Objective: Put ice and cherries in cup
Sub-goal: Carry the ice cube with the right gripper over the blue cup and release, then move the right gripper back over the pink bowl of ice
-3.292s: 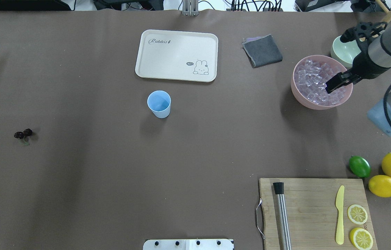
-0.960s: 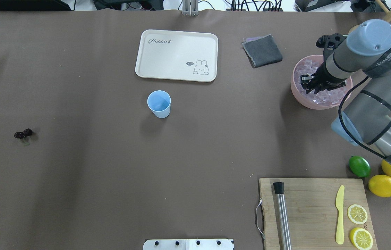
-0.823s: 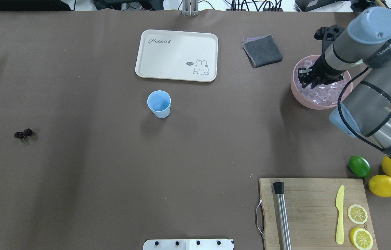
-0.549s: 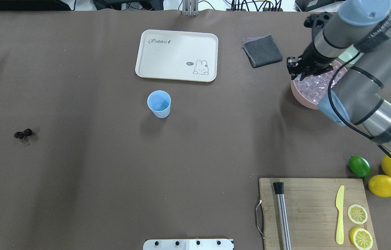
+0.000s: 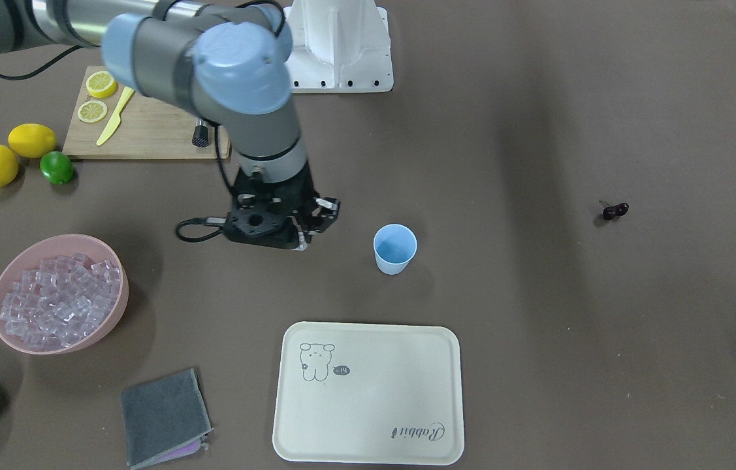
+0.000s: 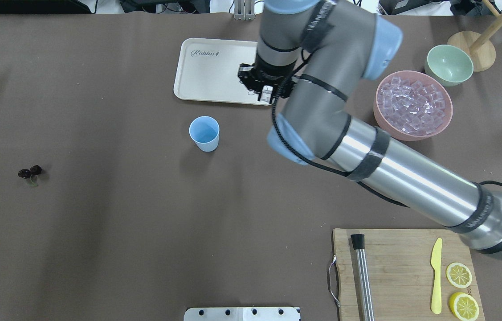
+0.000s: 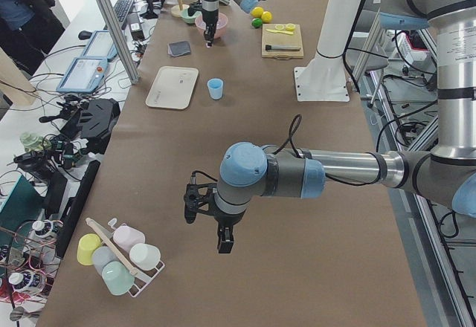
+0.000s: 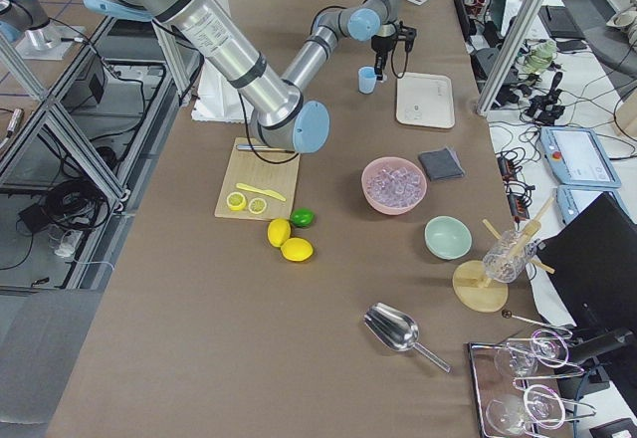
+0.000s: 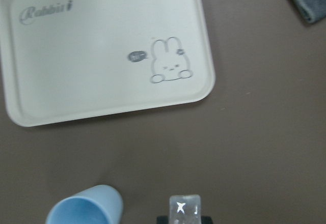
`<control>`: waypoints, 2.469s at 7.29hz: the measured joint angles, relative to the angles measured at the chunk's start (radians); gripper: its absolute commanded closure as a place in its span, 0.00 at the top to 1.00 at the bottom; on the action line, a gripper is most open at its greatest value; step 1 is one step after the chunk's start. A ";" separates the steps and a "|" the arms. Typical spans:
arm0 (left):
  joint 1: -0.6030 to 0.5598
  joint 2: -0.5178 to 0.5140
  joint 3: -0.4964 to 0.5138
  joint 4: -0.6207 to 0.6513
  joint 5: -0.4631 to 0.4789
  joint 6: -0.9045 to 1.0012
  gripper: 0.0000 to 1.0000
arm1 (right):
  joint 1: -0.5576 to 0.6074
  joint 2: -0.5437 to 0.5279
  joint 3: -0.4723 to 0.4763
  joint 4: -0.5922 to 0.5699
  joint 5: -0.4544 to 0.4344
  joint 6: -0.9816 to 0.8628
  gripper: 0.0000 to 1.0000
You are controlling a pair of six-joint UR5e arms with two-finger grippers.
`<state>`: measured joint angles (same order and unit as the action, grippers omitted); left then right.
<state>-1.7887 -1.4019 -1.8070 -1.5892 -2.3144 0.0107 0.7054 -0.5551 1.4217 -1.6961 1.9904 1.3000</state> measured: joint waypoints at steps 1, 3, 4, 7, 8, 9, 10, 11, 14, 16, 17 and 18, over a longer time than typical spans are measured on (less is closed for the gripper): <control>0.000 0.000 0.000 0.000 0.000 0.000 0.98 | -0.034 0.119 -0.126 0.013 -0.020 0.019 0.22; 0.000 -0.001 0.002 0.000 0.000 0.000 0.98 | -0.088 0.204 -0.250 0.093 -0.080 0.009 0.22; 0.000 -0.001 0.005 0.000 0.000 0.000 0.98 | -0.100 0.199 -0.266 0.113 -0.108 -0.023 0.22; 0.000 0.000 0.006 0.000 0.000 0.000 0.98 | -0.111 0.168 -0.259 0.130 -0.126 -0.047 0.45; 0.001 -0.001 0.005 0.000 0.000 0.000 0.98 | -0.119 0.158 -0.247 0.140 -0.126 -0.038 0.78; 0.001 -0.003 0.007 0.000 0.000 -0.001 0.98 | -0.128 0.148 -0.233 0.148 -0.127 -0.030 0.85; 0.001 -0.008 0.009 0.001 0.000 -0.002 0.98 | -0.134 0.128 -0.207 0.150 -0.127 -0.028 0.84; 0.002 -0.010 0.009 0.002 0.000 -0.002 0.98 | -0.133 0.090 -0.156 0.148 -0.126 -0.033 0.82; 0.002 -0.011 0.008 0.002 0.000 -0.004 0.98 | -0.021 -0.097 0.015 0.141 -0.046 -0.147 0.78; 0.002 -0.010 0.005 0.003 0.000 -0.004 0.98 | 0.118 -0.308 0.132 0.137 0.036 -0.407 0.71; 0.002 -0.010 0.003 0.002 0.000 -0.004 0.98 | 0.186 -0.403 0.166 0.133 0.060 -0.556 0.70; 0.002 -0.010 0.002 0.002 0.000 -0.003 0.98 | 0.247 -0.482 0.176 0.129 0.079 -0.693 0.67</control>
<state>-1.7870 -1.4115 -1.8052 -1.5875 -2.3148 0.0075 0.9528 -1.0375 1.5979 -1.5675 2.0697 0.6071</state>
